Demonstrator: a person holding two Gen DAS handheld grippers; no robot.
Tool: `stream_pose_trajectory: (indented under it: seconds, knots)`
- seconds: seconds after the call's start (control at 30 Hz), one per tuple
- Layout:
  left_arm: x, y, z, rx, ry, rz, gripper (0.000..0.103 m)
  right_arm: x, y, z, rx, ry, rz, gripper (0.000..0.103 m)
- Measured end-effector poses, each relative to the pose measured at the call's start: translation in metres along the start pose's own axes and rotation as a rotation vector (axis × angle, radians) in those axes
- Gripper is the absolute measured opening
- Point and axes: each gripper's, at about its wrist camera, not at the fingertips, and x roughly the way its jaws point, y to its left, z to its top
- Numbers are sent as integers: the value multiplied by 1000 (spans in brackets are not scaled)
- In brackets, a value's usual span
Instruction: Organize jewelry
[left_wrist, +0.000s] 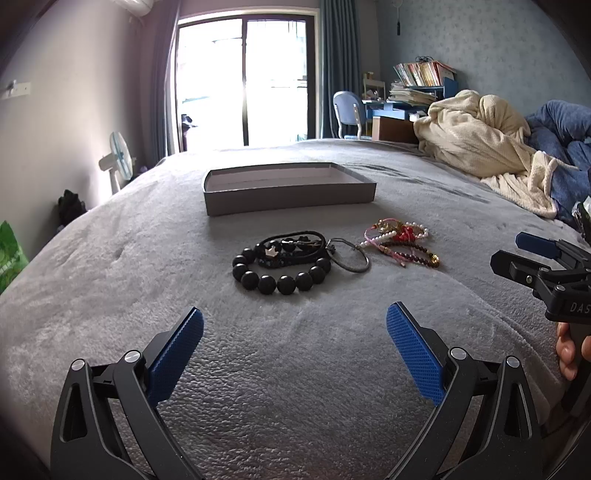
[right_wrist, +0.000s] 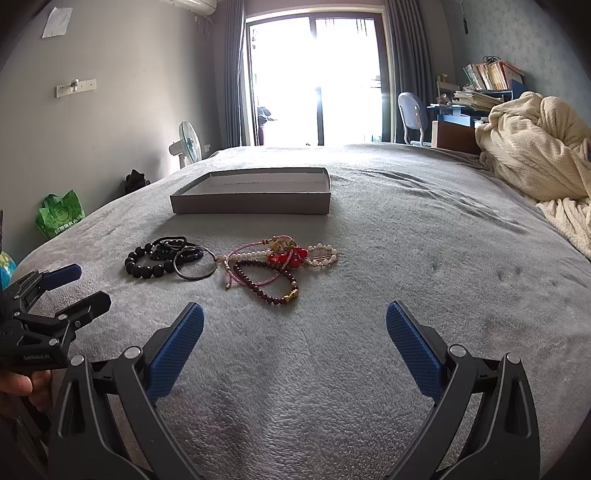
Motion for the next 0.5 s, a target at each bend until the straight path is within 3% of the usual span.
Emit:
stream_pose_trajectory:
  seconds: [0.23, 0.5]
  knots:
    - [1, 3, 5, -17, 22, 11, 98, 2, -1, 2, 2, 27, 3, 98]
    - [5, 13, 33, -9, 50, 25, 98, 12, -7, 12, 23, 116, -15, 98]
